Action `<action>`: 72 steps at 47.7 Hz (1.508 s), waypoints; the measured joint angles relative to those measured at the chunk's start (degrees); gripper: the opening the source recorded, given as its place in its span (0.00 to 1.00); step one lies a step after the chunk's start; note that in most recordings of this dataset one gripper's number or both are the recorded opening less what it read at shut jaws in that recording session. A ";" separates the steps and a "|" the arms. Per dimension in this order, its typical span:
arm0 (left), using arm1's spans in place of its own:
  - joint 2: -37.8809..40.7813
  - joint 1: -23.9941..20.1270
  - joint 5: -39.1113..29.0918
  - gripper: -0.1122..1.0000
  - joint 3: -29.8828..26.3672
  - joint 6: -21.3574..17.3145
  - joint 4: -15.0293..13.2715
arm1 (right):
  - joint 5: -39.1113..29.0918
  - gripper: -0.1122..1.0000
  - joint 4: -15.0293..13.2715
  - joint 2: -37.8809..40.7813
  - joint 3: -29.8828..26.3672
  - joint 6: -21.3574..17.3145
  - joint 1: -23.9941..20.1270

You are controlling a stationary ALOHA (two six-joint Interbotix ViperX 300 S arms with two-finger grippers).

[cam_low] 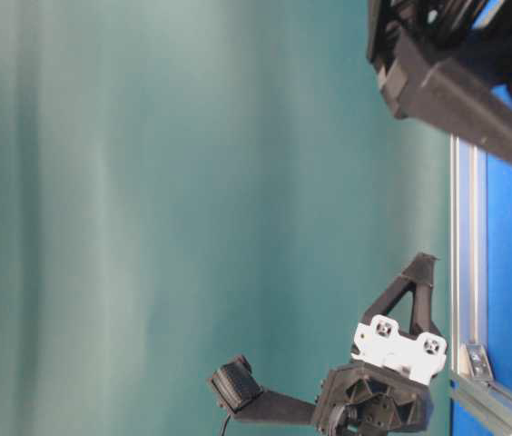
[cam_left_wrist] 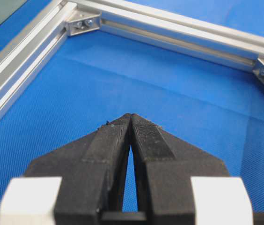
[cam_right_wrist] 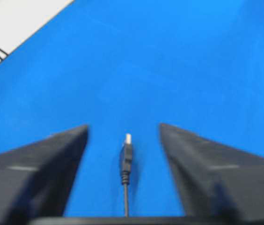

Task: Insert the wire through the string loop located on the left side.
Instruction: 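Close the right gripper on the black USB cable's connector end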

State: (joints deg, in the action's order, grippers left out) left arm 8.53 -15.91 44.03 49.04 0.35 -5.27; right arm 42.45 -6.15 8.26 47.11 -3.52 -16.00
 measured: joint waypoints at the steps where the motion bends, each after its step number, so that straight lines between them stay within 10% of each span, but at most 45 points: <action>1: 0.00 0.09 0.00 0.10 0.09 0.00 0.00 | 0.00 0.90 0.09 0.00 0.00 0.00 0.00; 48: 0.00 -0.09 -0.97 0.10 0.44 0.00 0.00 | 3.52 0.83 4.57 14.15 -3.87 -3.52 0.00; 54: 0.00 -0.09 -1.05 0.10 0.44 0.00 0.00 | 3.52 0.71 4.48 14.15 -3.87 -3.52 0.00; 66: 0.00 -0.18 -1.49 0.10 0.62 0.00 0.00 | 3.08 0.16 4.48 14.15 -3.87 -3.52 0.00; 72: 0.00 -0.09 -1.58 0.10 0.62 0.00 -0.09 | 2.46 0.10 4.57 14.15 -3.87 -3.52 0.00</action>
State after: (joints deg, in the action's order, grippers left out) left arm 8.53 -16.00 42.45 49.66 0.35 -5.36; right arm 44.91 -1.58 22.41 43.24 -7.03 -16.00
